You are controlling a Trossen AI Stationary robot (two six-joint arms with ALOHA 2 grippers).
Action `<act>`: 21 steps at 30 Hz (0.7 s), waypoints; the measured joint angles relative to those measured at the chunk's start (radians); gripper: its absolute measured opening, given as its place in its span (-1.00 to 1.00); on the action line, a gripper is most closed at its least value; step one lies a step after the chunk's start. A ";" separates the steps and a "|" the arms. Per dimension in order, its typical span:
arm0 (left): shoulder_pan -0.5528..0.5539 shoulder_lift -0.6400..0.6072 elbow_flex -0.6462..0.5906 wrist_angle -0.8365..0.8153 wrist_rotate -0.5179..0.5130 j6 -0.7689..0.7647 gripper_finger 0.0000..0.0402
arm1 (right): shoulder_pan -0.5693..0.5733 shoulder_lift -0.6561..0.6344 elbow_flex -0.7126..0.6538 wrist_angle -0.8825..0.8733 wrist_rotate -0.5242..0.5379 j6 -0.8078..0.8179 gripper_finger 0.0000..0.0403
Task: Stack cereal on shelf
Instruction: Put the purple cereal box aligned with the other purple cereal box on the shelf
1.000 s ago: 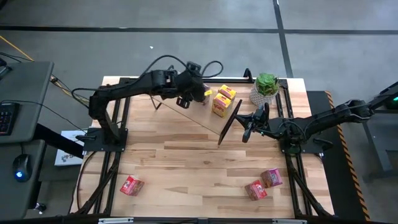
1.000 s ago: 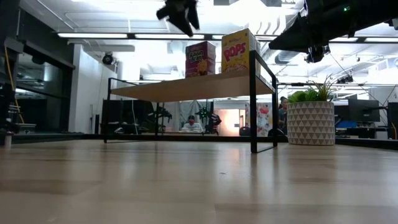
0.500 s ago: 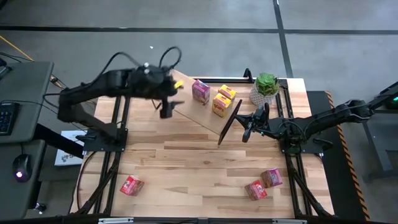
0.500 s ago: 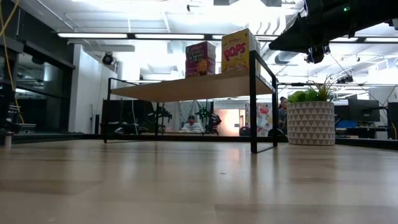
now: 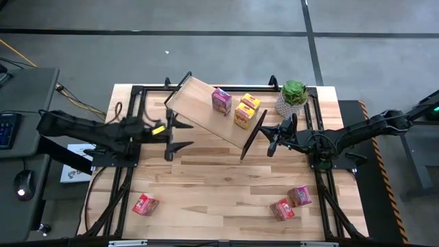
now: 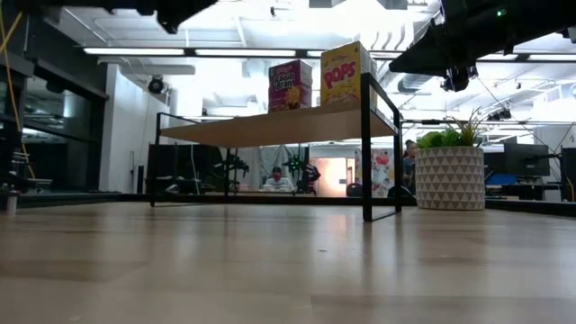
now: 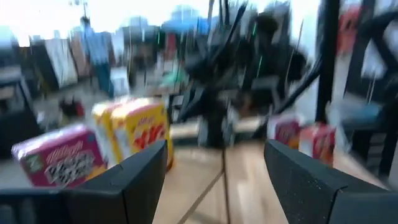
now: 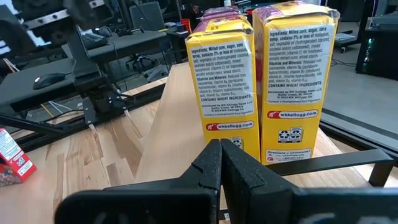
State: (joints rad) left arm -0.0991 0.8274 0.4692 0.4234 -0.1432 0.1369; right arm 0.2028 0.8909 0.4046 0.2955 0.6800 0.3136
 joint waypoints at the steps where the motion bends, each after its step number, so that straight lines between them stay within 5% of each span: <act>1: -0.011 -0.011 -0.041 0.073 0.000 0.003 0.29 | 0.000 0.000 0.000 0.000 0.000 0.000 -1.00; 5: -0.029 -0.050 -0.134 0.260 -0.019 0.014 0.29 | 0.000 0.000 0.000 0.000 0.000 -0.003 -1.00; 21: -0.029 -0.080 -0.145 0.248 -0.072 0.001 0.29 | 0.000 0.000 0.000 0.001 0.000 0.001 -1.00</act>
State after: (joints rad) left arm -0.1284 0.7475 0.3244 0.6712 -0.2157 0.1382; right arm 0.2028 0.8909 0.4046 0.2960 0.6804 0.3144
